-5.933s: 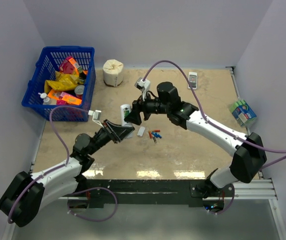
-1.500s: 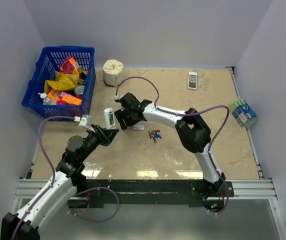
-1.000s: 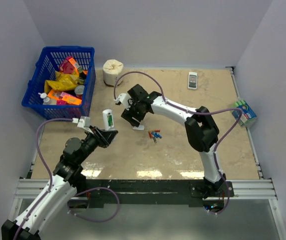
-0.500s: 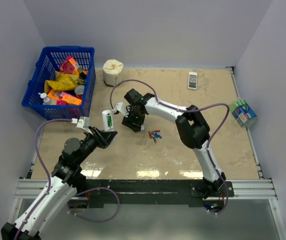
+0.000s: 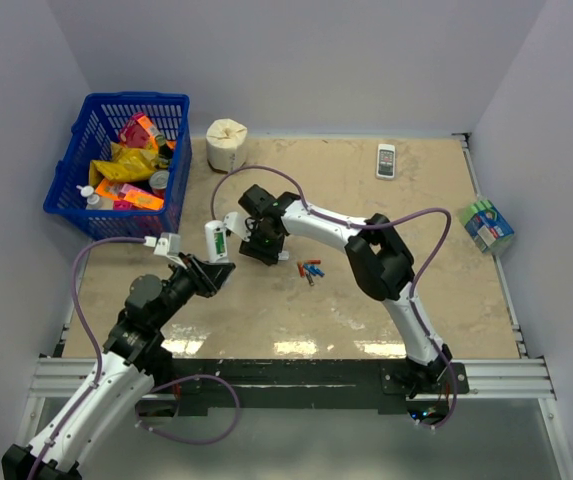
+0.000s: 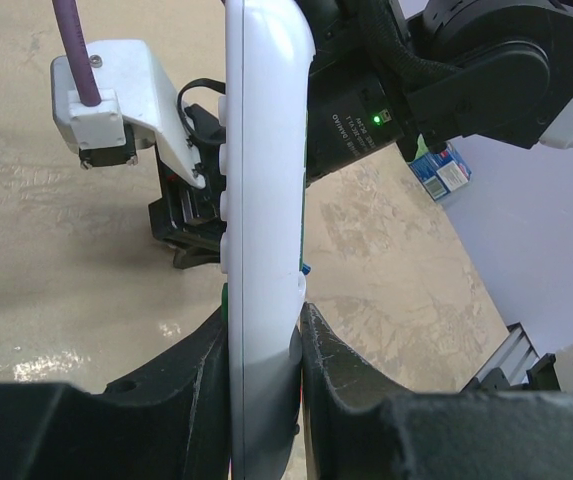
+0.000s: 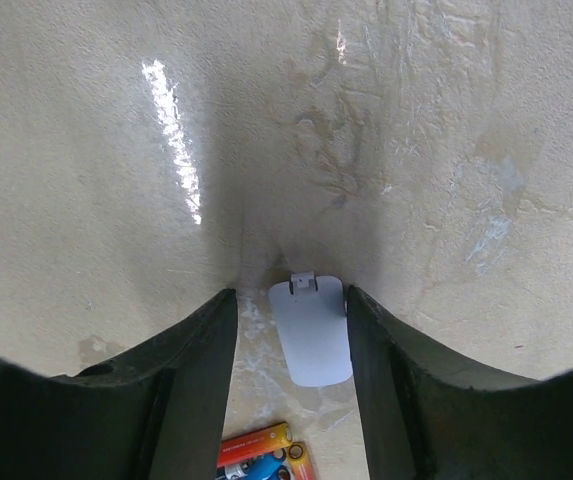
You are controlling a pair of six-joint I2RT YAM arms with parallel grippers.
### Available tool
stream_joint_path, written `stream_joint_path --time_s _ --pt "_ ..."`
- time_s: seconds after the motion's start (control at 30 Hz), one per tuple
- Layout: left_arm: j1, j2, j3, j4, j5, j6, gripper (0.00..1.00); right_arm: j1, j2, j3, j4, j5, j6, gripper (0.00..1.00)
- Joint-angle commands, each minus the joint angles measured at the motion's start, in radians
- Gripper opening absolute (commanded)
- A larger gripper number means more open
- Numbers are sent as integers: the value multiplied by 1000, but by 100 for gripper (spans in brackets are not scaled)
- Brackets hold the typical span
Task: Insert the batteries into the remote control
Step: Pick up the battery cover at the center of the board.
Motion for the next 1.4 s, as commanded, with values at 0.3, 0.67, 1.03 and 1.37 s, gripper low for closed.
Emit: stream_joint_path --time_s 0.3,0.67,1.03,1.37 --pt "7 20 48 66 15 1 0 -1 56 42 -21 67 -34 41" --pt "7 45 22 129 10 -20 0 -1 -39 1 51 59 46 24" --pt "7 89 -24 250 21 -62 0 -1 -269 -119 209 185 303 22" --pt "7 217 -56 454 33 -122 0 -1 -513 -160 266 383 695 24"
